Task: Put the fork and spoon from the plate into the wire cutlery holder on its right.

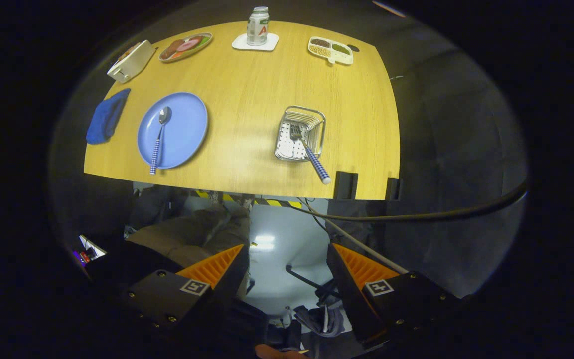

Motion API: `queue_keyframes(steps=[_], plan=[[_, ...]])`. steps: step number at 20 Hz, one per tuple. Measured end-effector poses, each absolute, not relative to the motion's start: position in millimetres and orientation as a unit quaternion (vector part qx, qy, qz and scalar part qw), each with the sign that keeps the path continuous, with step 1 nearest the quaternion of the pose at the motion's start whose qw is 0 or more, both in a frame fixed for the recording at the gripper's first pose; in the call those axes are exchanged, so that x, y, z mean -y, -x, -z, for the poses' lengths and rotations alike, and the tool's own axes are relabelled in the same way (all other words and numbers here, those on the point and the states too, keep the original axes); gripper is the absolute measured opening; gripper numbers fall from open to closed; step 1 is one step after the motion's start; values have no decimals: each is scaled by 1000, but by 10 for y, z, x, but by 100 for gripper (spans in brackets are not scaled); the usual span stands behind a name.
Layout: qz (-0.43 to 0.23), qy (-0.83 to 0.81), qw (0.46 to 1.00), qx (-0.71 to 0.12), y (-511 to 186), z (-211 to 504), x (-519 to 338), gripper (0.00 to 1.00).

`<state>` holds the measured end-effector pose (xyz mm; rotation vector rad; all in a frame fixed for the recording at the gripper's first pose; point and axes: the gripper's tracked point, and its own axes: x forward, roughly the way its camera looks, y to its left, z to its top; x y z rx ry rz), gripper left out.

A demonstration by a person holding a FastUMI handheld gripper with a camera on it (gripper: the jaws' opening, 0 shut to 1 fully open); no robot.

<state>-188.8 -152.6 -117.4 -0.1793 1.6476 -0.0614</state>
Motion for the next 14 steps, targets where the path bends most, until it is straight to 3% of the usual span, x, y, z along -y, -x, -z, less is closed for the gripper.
queue_keyframes(steps=[7, 14], plan=[[-1, 71, 708, -703, 1895, 1500, 687, 97], [-56, 80, 707, -701, 1834, 1833, -29, 97]])
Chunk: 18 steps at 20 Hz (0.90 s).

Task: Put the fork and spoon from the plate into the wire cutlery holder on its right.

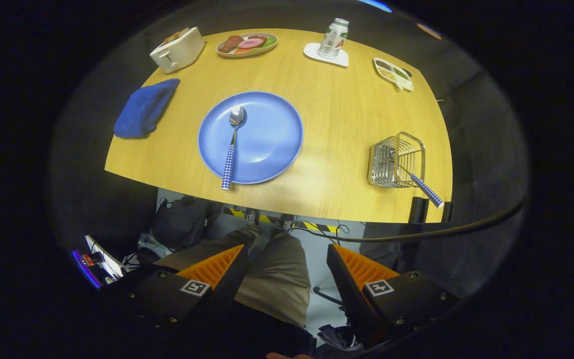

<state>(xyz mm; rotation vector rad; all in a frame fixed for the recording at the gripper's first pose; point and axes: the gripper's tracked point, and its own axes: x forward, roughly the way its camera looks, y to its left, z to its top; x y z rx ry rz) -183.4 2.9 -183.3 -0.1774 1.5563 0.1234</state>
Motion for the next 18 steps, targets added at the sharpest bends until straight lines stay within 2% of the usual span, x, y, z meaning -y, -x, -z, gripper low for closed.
queue_keyframes(steps=[5, 18], plan=[[-63, 86, 709, -697, 1768, 1880, -227, 97], [-53, 30, 784, -618, 1135, 2368, -803, 97]])
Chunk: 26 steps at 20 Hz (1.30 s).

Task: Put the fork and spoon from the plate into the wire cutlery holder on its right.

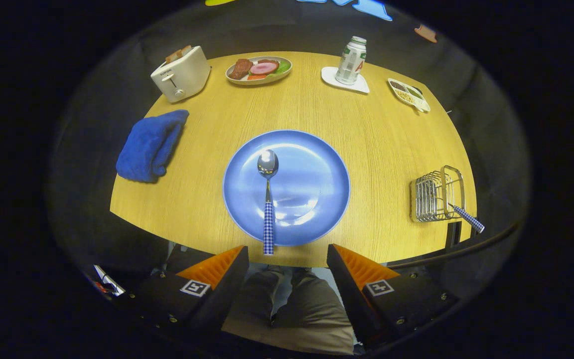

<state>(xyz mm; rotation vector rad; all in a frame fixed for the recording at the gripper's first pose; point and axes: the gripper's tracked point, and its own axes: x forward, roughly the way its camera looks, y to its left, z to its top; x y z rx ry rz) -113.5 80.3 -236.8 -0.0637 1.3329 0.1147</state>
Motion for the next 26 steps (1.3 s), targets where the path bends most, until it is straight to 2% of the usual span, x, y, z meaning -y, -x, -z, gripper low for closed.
queue_keyframes(steps=[3, 4, 7, 9, 11, 12, 17, 18, 19, 20, 23, 24, 26], plan=[[-64, 39, 786, -614, 1045, 2531, -880, 97], [-67, 44, 784, -616, 1032, 2585, -897, 89], [-64, 45, 778, -623, 989, 2767, -932, 83], [-66, 40, 775, -628, 971, 2841, -956, 82], [-65, 38, 768, -636, 946, 2934, -974, 63], [-66, 39, 765, -639, 929, 2974, -981, 60], [-80, 47, 743, -662, 836, 2992, -1065, 60], [-72, 52, 741, -666, 806, 3431, -1033, 35], [-76, 53, 730, -677, 872, 3190, -1029, 10], [-81, 58, 721, -686, 896, 3164, -1031, 14], [-81, 61, 720, -687, 917, 3133, -1038, 14], [-87, 64, 714, -692, 932, 3108, -1043, 3], [-96, 68, 712, -692, 914, 3099, -1016, 3]])
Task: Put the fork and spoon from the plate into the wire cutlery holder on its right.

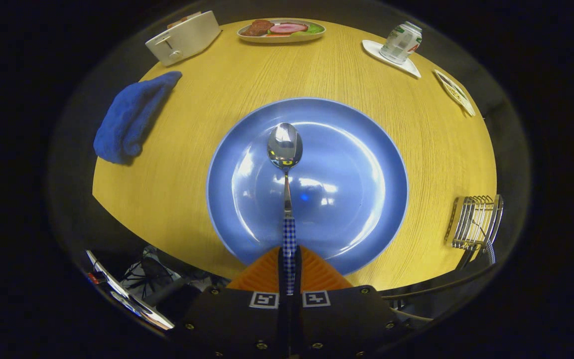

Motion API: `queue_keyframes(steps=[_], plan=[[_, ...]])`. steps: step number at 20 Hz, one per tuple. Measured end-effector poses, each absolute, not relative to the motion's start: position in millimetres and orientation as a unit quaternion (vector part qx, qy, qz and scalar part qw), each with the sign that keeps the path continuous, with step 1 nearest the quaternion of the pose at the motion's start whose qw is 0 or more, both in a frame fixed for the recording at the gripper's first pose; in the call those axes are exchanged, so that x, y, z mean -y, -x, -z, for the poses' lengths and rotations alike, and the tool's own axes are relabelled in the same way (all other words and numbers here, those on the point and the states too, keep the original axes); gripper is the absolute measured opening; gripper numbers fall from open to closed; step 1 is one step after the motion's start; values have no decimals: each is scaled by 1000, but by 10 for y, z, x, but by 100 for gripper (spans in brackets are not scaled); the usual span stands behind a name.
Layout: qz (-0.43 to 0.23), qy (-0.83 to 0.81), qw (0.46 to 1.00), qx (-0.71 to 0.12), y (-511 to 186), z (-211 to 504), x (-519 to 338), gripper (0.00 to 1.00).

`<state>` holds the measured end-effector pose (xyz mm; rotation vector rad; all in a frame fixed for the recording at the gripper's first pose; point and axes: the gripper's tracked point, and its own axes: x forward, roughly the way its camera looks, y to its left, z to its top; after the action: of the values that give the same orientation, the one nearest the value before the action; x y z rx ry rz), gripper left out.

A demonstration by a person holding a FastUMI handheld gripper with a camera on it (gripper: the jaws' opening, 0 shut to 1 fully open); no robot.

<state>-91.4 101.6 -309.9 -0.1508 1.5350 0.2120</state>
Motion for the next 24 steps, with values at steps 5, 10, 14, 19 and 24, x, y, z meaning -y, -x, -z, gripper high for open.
queue_keyframes(steps=[5, 10, 14, 19, 24], plan=[[-106, 85, 709, -692, 845, 2948, -882, 3], [-115, 103, 698, -699, 903, 2627, -587, 3], [-101, 106, 693, -706, 1001, 2464, -263, 3], [-91, 101, 693, -708, 1074, 2331, -21, 3], [-93, 101, 678, -722, 1212, 2126, 310, 3]])
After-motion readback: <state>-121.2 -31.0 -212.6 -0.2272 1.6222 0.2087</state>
